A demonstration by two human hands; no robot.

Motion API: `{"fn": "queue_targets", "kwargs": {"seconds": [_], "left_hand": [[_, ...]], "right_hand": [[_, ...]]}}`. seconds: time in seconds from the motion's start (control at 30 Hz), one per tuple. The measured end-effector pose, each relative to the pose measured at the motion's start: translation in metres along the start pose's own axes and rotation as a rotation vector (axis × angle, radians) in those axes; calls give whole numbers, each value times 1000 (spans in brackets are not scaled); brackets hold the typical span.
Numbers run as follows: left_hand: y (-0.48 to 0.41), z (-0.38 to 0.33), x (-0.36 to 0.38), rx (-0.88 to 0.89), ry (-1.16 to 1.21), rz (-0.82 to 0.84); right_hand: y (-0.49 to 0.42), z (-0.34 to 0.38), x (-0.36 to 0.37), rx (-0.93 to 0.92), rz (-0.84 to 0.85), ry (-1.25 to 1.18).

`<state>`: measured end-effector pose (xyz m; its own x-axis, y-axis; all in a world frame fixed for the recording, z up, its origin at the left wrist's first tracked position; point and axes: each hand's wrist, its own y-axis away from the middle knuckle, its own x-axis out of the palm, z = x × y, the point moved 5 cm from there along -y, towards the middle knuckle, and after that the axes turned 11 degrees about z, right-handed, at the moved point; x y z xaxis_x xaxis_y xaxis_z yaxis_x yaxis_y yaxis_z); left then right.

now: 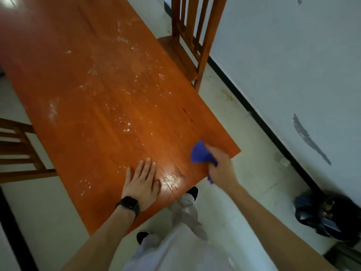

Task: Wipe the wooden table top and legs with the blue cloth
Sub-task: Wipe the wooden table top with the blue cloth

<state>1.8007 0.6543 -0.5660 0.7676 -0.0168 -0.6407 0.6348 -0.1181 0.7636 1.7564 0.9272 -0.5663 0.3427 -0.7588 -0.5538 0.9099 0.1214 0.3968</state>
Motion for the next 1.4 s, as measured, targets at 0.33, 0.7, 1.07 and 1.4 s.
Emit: {"fn": "queue_targets", "kwargs": {"seconds": [0.33, 0.7, 1.07, 1.4], "left_hand": [[58, 56, 35, -211, 362, -157], [135, 127, 138, -382, 471, 8], [141, 145, 139, -207, 428, 13], [168, 186, 186, -116, 435, -34]], "right_hand": [[34, 57, 128, -113, 125, 149], [8, 42, 77, 292, -303, 263], [5, 82, 103, 125, -34, 260], [127, 153, 305, -5, 250, 389]]}}
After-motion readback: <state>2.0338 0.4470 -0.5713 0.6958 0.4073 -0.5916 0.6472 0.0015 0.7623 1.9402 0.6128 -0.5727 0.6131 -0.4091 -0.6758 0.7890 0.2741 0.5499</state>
